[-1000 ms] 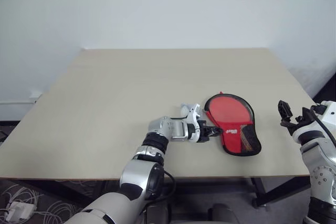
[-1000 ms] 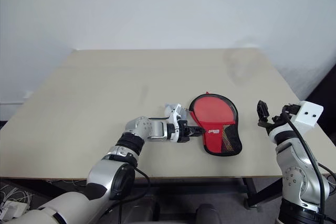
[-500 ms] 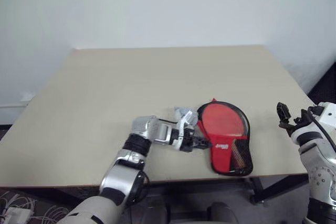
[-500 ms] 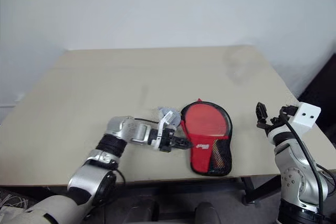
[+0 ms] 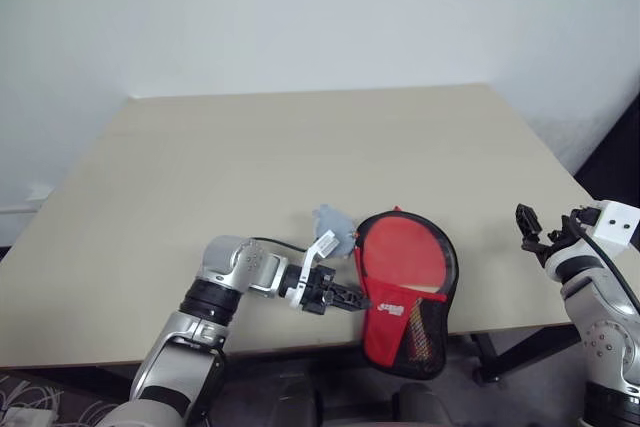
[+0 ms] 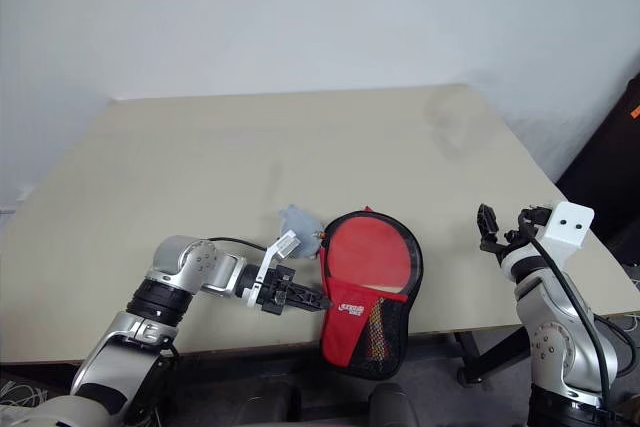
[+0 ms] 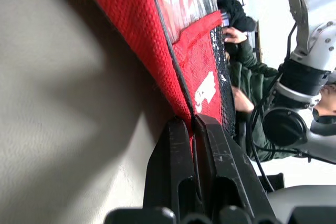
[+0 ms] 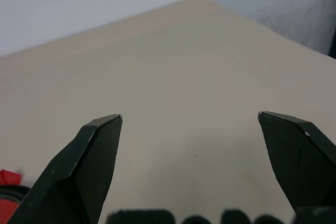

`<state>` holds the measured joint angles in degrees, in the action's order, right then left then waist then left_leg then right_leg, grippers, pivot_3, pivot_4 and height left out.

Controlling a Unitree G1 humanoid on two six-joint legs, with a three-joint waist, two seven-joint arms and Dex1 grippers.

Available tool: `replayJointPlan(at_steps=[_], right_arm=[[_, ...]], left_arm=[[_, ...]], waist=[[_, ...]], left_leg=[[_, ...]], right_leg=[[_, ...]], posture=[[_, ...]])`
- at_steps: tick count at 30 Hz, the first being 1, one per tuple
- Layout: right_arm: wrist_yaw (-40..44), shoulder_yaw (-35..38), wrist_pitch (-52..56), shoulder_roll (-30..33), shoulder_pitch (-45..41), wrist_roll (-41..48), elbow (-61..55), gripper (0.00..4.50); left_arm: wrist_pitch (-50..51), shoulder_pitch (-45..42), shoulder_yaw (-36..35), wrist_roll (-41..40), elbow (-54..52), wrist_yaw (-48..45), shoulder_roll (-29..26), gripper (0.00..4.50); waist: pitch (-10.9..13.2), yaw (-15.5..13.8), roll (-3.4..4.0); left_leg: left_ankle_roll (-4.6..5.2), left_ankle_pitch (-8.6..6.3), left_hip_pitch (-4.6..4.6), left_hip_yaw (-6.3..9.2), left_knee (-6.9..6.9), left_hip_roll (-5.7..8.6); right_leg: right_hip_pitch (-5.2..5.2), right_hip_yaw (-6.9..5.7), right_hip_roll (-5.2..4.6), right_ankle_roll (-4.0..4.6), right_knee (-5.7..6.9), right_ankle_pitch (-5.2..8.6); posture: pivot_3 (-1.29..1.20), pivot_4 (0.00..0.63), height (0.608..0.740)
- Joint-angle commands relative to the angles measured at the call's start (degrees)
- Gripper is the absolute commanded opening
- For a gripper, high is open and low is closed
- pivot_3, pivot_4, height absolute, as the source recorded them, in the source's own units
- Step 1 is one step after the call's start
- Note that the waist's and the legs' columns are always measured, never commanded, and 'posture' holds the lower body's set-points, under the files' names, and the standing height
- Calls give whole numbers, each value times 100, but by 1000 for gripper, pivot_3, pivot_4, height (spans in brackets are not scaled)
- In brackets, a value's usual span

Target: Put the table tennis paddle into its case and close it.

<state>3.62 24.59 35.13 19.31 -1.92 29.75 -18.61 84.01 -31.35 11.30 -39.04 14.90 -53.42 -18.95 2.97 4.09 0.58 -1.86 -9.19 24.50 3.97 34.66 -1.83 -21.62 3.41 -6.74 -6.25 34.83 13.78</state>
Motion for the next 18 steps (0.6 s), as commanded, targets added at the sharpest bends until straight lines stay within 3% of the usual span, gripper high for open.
replayJointPlan(at_steps=[1, 3, 14, 18], right_arm=[[28, 15, -47, 92, -202, -28, -127, 4500], [33, -4, -43, 90, -232, -42, -124, 4500], [86, -41, -34, 106, -305, -87, -90, 4500], [216, -72, -75, 93, -329, -7, -80, 4500]], left_arm=[[-446, 260, -181, 177, 84, 284, 84, 59], [-463, 322, -166, 158, 28, 290, 75, 59], [-796, 380, -86, 52, -271, -15, -354, 3491], [-1437, 367, -59, -48, -719, -542, -658, 3491]], waist=[[-6, -4, 10], [-6, -7, 10], [-4, 1, 5], [2, 4, -2]], left_leg=[[0, 0, -2, -1, 4, 0], [0, 0, -6, 2, 9, 0], [-1, -1, -1, 7, 7, 0], [-1, -1, 0, 7, 7, 0]], right_leg=[[4, 0, -1, -1, 1, -1], [9, -3, -1, -1, 4, -8], [-4, -8, -2, 7, 1, -20], [-11, -7, -1, 10, 7, -23]], posture=[[0, 0, 740], [0, 0, 740], [0, 0, 740], [0, 0, 740]])
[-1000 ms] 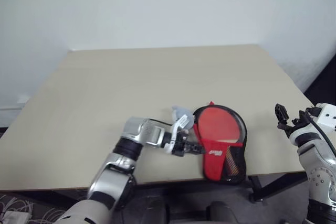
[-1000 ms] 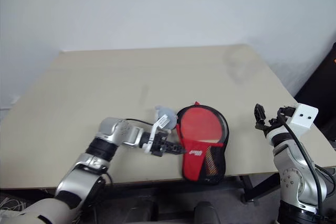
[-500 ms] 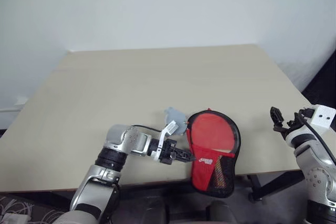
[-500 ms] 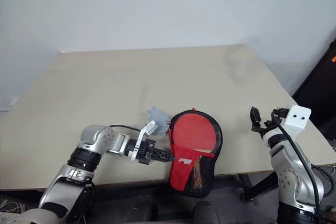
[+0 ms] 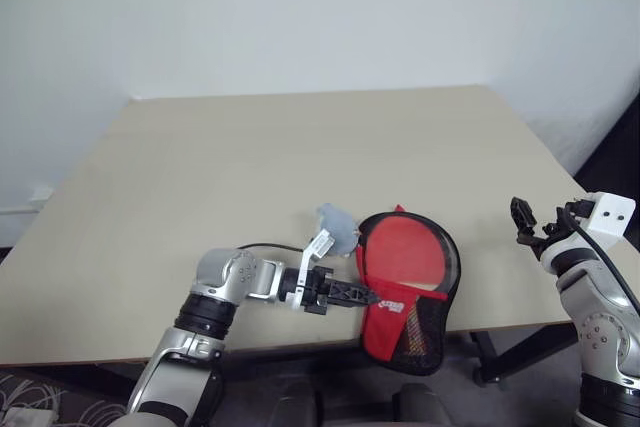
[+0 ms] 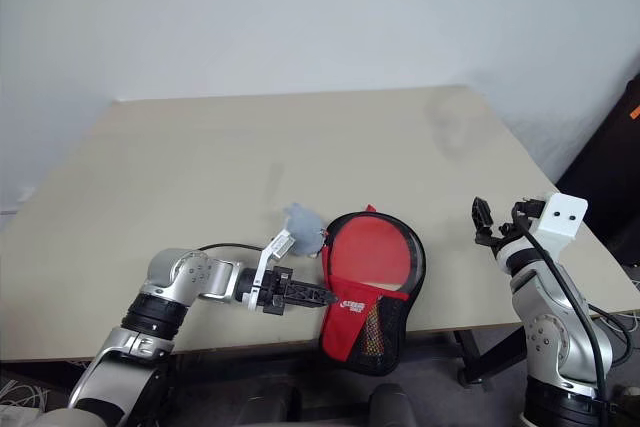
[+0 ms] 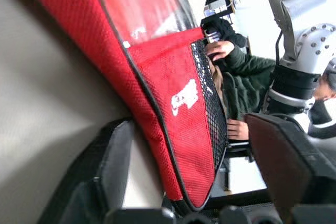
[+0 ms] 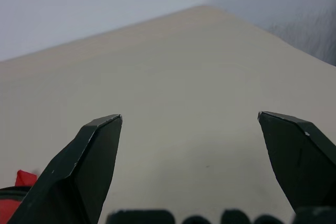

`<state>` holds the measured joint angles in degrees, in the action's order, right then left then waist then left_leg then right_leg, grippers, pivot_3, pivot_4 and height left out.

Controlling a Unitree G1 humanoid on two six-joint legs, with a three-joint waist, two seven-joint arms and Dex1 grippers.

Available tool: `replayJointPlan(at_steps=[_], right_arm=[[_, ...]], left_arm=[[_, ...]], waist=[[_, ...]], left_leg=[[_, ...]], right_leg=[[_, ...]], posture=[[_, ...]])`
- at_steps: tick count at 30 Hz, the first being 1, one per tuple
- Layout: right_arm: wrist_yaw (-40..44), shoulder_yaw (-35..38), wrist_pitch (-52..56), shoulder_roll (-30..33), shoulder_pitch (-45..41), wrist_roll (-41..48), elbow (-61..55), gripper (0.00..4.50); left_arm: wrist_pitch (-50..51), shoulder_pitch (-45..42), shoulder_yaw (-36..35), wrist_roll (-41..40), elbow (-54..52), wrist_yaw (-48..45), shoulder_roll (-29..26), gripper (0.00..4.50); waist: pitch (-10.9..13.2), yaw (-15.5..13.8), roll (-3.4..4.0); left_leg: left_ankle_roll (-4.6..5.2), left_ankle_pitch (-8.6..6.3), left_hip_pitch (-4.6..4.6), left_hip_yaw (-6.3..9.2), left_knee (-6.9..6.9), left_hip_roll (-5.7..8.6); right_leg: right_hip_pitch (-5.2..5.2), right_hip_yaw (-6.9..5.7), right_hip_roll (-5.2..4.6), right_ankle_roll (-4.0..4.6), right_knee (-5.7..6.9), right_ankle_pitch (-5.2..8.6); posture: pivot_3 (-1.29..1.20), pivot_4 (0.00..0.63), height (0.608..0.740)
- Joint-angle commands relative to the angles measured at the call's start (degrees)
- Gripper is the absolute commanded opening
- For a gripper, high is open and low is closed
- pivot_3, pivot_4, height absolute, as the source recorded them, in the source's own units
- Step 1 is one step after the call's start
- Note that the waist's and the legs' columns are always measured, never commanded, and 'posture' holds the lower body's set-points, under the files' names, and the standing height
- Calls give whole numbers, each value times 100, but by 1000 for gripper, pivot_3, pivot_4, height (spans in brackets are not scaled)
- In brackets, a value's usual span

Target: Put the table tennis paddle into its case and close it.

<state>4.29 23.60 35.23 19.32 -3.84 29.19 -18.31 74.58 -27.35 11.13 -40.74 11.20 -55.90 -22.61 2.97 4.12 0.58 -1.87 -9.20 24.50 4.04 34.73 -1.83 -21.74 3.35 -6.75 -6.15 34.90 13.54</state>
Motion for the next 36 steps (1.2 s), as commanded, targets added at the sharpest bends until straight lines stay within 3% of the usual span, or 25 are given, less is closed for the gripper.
replayJointPlan(at_steps=[1, 9, 15, 22, 36], right_arm=[[231, 18, -91, 83, -143, 109, -122, 4500], [602, 55, -88, 156, -278, 329, -156, 4500], [560, 11, -118, 162, -507, 216, 106, 4500], [396, -90, -134, 50, -544, 68, 109, 4500], [272, 6, -175, 28, -479, 113, 134, 4500]], left_arm=[[-652, -47, -30, 83, -461, -479, -383, 3491], [-2008, -222, 164, 293, -1194, -1514, -865, 3491], [-2567, -487, 391, 514, -1246, -978, 177, 3491], [-3349, -668, 1162, 1640, -206, 199, 1688, 3491], [-4280, -1003, 1353, 3190, 1025, 1396, 1875, 3491]], waist=[[3, -2, -1], [8, -10, -3], [11, -117, -7], [13, -145, -9], [14, -137, -5]], left_leg=[[0, 0, 2, 1, -1, 0], [0, 0, 15, -8, -2, 0], [2, 1, 16, -13, 2, 0], [6, 4, 15, -12, 24, 0], [4, 2, 14, -11, 30, 3]], right_leg=[[-6, -1, 0, 4, 3, -3], [-8, 1, -6, 4, -10, -4], [-5, 5, -4, 1, -14, -1], [5, 6, 1, -1, -12, -2], [6, 13, 4, -2, -11, -1]], posture=[[0, 0, 740], [0, 0, 740], [0, 0, 740], [0, 0, 740], [0, 0, 740]])
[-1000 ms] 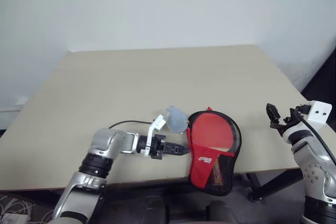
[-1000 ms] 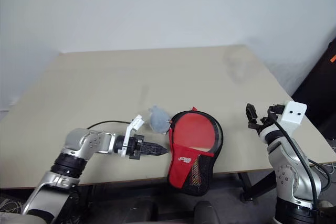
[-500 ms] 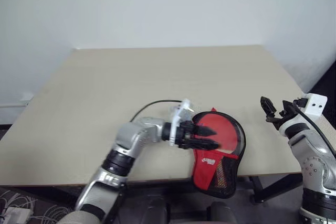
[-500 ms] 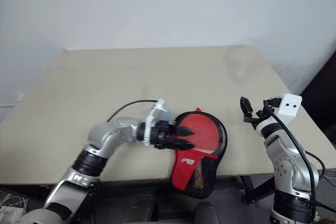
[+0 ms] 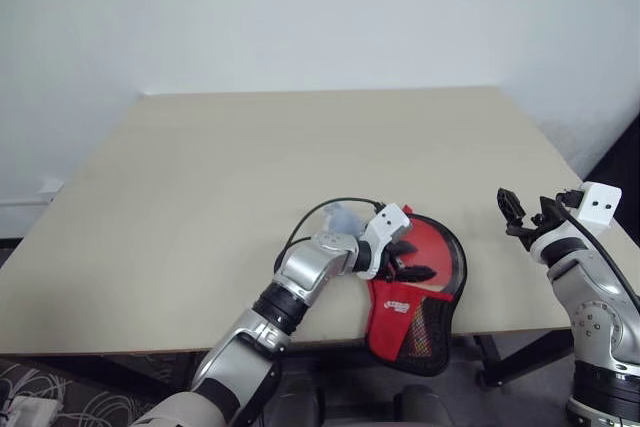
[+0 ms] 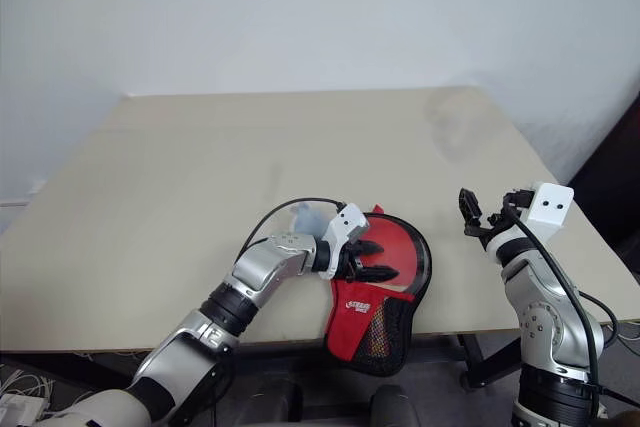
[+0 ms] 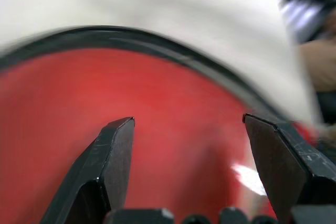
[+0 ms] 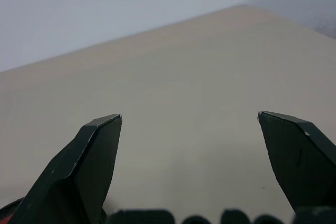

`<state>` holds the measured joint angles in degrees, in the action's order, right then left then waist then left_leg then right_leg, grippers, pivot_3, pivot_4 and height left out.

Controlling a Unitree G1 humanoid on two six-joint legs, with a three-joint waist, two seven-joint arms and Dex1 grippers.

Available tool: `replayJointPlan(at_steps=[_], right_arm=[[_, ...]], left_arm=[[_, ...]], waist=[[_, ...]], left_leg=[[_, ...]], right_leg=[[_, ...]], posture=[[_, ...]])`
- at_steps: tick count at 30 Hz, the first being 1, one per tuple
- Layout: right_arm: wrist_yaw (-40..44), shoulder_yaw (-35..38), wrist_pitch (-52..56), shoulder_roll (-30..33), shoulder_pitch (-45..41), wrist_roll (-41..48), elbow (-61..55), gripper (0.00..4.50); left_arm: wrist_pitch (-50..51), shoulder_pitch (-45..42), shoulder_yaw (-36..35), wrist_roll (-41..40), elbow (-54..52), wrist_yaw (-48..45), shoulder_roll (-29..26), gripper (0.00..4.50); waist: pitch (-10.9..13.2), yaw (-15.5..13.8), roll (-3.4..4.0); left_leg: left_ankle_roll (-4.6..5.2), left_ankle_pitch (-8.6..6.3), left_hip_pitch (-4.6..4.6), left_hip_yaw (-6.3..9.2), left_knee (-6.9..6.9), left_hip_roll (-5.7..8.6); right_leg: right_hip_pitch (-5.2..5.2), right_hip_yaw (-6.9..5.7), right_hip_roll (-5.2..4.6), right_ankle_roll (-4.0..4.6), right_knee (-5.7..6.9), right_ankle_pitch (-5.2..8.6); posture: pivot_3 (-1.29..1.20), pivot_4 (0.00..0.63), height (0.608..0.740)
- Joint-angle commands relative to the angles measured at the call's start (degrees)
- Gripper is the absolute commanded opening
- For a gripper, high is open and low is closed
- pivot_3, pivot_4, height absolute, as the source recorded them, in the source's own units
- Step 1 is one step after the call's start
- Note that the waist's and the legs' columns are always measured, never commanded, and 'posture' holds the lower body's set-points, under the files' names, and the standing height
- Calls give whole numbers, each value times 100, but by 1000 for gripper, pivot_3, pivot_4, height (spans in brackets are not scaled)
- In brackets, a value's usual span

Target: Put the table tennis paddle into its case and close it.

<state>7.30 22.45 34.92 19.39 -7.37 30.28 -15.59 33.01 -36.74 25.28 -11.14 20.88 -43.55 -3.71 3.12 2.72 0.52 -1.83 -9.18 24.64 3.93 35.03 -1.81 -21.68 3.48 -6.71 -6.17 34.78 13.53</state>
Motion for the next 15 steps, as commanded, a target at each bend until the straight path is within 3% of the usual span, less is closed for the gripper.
replayJointPlan(at_steps=[1, 15], right_arm=[[-32, 118, -153, 16, -134, 2, -123, 4500], [-31, 162, -226, 10, -104, -9, -78, 4500]], left_arm=[[-106, -49, -68, 280, 15, 216, -27, 3491], [186, 112, -101, 689, -272, 503, -522, 3491]], waist=[[-1, 5, 1], [-2, 10, 3]], left_leg=[[0, 0, 0, -1, -2, 0], [0, 0, -6, 1, -6, 0]], right_leg=[[0, 0, 0, 0, 0, 0], [0, 0, 1, -3, 6, -2]], posture=[[0, 0, 740], [0, 0, 740]])
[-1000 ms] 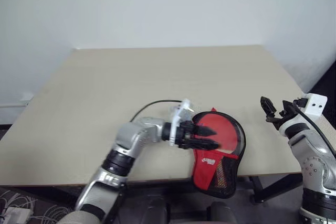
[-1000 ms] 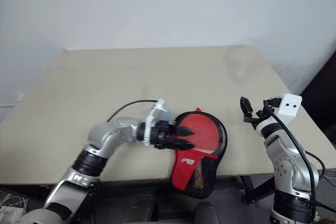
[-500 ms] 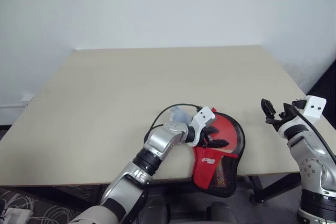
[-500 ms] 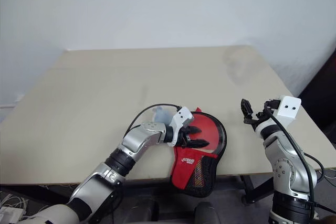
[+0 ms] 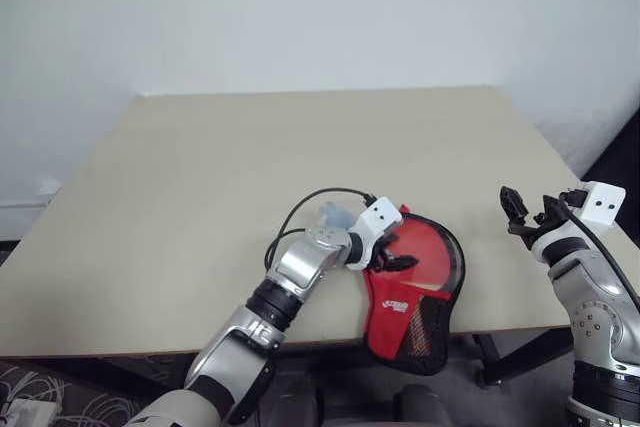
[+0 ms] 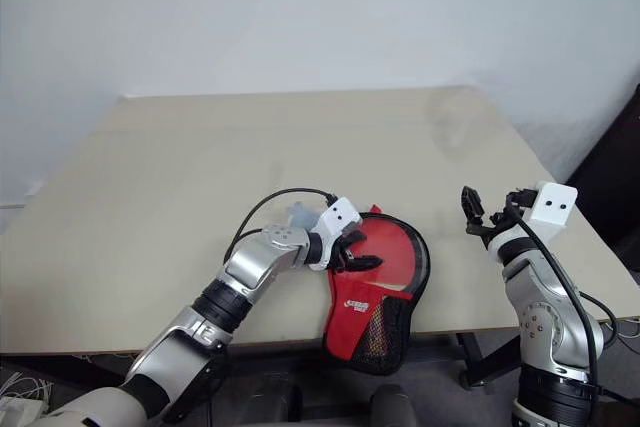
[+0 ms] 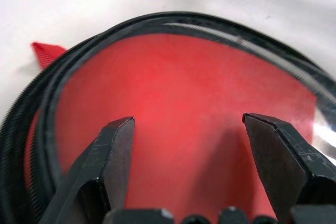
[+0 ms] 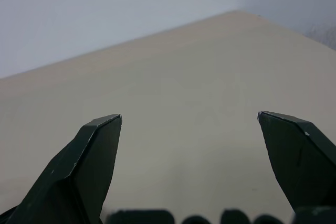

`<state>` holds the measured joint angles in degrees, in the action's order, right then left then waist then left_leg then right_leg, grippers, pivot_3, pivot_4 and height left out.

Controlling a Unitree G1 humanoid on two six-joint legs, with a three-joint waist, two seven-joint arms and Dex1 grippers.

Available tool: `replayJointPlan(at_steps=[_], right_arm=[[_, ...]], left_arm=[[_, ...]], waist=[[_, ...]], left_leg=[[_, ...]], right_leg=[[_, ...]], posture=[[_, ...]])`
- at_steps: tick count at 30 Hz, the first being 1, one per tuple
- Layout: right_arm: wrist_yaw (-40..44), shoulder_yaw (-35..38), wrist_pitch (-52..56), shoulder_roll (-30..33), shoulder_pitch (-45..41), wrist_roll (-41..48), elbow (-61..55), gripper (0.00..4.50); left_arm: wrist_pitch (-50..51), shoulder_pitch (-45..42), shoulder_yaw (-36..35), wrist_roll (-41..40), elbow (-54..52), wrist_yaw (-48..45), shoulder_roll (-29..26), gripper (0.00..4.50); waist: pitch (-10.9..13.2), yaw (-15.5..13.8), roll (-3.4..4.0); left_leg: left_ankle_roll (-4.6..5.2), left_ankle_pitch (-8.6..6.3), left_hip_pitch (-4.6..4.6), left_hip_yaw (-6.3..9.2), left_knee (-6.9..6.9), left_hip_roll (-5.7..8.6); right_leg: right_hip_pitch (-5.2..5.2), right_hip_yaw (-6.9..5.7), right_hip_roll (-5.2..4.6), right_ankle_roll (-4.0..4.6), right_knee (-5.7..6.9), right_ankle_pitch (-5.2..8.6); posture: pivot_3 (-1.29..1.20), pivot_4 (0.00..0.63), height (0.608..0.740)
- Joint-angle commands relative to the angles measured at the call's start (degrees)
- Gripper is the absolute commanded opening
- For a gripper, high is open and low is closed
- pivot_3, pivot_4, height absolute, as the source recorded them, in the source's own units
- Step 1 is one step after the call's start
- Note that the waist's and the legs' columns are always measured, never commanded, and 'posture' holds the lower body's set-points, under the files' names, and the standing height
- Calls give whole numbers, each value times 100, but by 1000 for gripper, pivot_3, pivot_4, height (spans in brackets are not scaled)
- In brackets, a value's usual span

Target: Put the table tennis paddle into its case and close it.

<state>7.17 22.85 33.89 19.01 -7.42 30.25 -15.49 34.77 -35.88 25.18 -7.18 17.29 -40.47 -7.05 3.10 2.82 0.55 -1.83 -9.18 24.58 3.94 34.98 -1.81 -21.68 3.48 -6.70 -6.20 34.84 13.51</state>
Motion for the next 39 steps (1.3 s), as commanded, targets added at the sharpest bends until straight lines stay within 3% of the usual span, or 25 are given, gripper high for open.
replayJointPlan(at_steps=[1, 39], right_arm=[[-19, 124, -129, 49, -98, -11, -82, 4500], [81, 19, -446, -41, -312, -115, 261, 4500]], left_arm=[[-3, 13, -99, 326, 127, 250, -203, 3491], [362, -286, -246, 1193, 74, 957, -761, 3491]], waist=[[0, 0, 0], [-1, 22, 2]], left_leg=[[0, 0, -1, 0, 0, 0], [-1, 0, -6, 3, -10, 0]], right_leg=[[0, 0, 0, 0, 0, 0], [-10, 2, 2, -6, 6, -7]], posture=[[0, 0, 740], [0, 0, 740]])
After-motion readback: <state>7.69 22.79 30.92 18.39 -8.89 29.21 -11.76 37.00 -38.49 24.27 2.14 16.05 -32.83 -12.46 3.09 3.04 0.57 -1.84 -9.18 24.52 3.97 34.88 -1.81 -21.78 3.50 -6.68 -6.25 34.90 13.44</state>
